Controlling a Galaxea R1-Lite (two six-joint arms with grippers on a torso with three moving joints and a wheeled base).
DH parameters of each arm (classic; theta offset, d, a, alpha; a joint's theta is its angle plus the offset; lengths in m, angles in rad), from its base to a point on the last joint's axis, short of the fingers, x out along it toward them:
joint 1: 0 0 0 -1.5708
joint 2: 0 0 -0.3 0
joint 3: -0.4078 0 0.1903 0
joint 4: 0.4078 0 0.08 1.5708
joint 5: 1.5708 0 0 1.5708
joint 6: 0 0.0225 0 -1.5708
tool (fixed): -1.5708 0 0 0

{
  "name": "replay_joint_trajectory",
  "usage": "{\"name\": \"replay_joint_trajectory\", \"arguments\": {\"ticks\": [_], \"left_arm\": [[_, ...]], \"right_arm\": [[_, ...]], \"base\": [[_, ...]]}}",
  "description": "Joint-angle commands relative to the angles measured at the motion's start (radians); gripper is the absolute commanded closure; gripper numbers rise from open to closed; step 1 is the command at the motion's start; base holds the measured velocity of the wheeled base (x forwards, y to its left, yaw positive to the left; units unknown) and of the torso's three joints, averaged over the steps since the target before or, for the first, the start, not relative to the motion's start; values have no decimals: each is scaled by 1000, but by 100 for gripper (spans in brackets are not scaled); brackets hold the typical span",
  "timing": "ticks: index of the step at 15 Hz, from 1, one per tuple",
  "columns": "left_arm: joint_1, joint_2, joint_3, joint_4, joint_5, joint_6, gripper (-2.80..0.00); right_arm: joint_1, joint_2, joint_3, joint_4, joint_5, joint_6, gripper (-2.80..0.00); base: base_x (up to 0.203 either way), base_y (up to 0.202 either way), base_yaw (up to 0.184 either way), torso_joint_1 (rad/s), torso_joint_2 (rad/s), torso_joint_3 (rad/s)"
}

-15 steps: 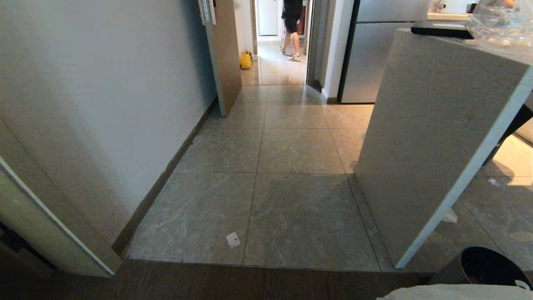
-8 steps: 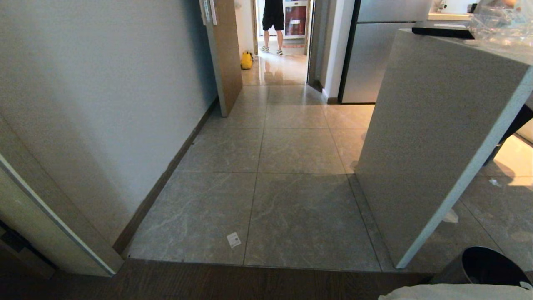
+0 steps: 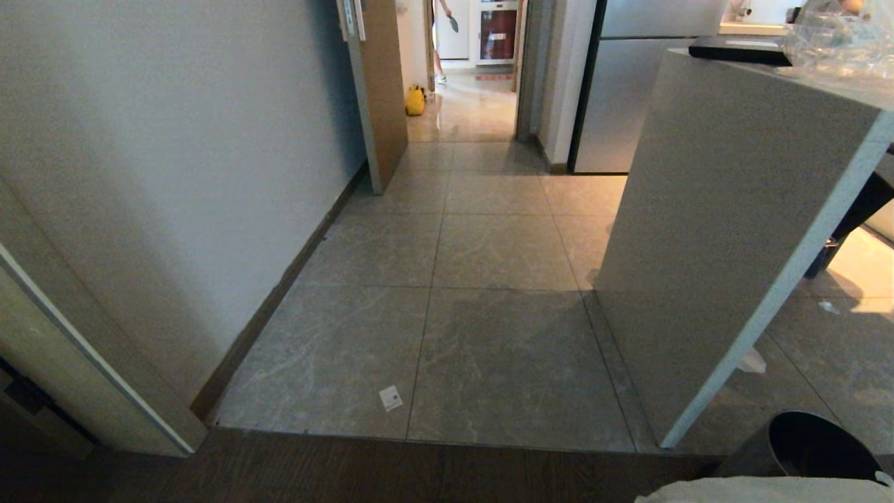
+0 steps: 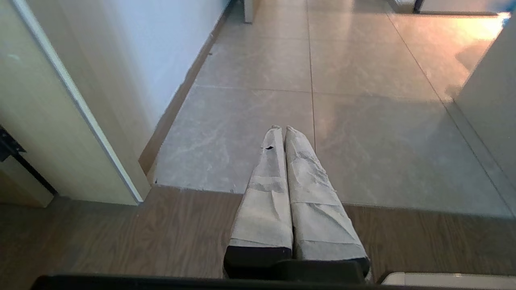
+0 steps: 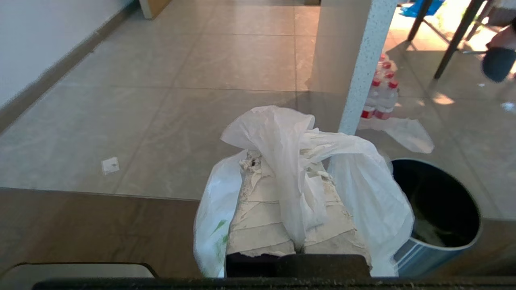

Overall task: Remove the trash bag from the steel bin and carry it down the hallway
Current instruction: Put the trash bag at the door

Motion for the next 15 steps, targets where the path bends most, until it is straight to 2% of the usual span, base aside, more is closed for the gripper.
{"name": "replay_joint_trajectory", "arguments": {"ticks": [1, 15], "left_arm": [[0, 0, 0, -1, 0, 0, 0], [0, 0, 0, 0, 0, 0, 0]], "right_arm": [[0, 1, 0, -1, 0, 0, 0], [0, 1, 2, 1, 0, -4, 0]], "base": [[0, 0, 0, 0, 0, 0], [0, 0, 0, 0, 0, 0]]}}
